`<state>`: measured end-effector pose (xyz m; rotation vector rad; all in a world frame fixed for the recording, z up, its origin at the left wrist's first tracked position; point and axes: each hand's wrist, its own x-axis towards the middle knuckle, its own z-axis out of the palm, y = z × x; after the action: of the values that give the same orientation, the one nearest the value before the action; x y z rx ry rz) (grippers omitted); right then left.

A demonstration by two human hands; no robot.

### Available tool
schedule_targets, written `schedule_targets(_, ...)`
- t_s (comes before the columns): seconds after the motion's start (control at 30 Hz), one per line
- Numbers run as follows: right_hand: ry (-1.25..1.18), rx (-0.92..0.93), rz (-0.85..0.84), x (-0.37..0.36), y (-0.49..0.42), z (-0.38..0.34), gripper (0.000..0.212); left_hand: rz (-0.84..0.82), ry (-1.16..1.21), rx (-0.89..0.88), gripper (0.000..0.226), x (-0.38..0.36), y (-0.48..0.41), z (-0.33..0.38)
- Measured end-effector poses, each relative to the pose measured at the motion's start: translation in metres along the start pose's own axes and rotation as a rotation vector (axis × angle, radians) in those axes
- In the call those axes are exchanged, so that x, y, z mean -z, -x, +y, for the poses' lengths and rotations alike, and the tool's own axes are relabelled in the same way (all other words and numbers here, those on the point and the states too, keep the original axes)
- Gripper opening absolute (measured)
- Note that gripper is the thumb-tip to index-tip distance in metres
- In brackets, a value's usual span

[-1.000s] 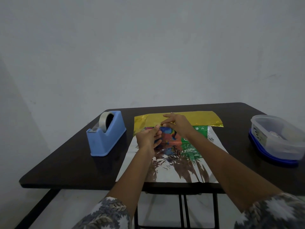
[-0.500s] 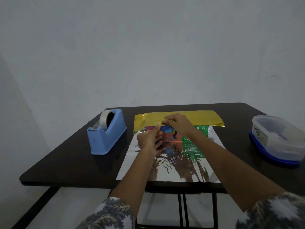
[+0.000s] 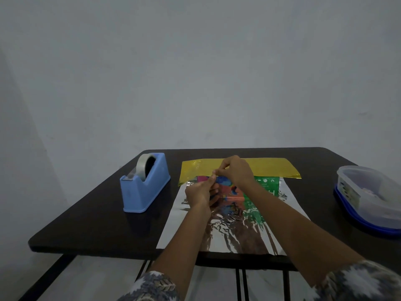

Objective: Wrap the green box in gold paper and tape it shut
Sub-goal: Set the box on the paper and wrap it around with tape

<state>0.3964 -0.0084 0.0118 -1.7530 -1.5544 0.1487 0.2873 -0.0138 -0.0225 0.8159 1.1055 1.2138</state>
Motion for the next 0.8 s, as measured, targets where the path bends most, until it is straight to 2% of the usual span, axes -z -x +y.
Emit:
schedule_targets(0.13, 0.142, -0.046, 0.015, 0.0, -0.002, -0.003, 0.036, 0.004, 0.0, 0.004, 0.023, 0.0, 0.0, 0.0)
schedule_targets(0.23, 0.164, -0.052, 0.003, 0.001, -0.001, -0.005, 0.044, 0.006, 0.005, 0.006, 0.021, 0.0, 0.0, 0.0)
schedule_targets(0.33, 0.177, -0.059, 0.003, -0.001, -0.002, -0.006, 0.042, 0.004, -0.004, 0.003, 0.022, 0.001, -0.001, 0.0)
schedule_targets(0.47, 0.176, -0.07, 0.018, -0.002, -0.003, -0.007, 0.041, -0.013, 0.012, 0.02, 0.025, 0.003, 0.001, 0.0)
schedule_targets(0.57, 0.157, -0.075, 0.033, -0.003, -0.002, -0.007, 0.039, -0.084, 0.053, 0.087, 0.03, 0.008, 0.001, 0.003)
schedule_targets(0.67, 0.11, -0.075, 0.036, -0.005, -0.002, -0.004, 0.039, -0.151, 0.073, 0.147, 0.021, 0.012, 0.003, 0.007)
schedule_targets(0.8, 0.031, -0.049, 0.037, -0.009, -0.005, 0.002, 0.038, -0.114, 0.068, 0.119, 0.021, 0.009, 0.003, 0.009)
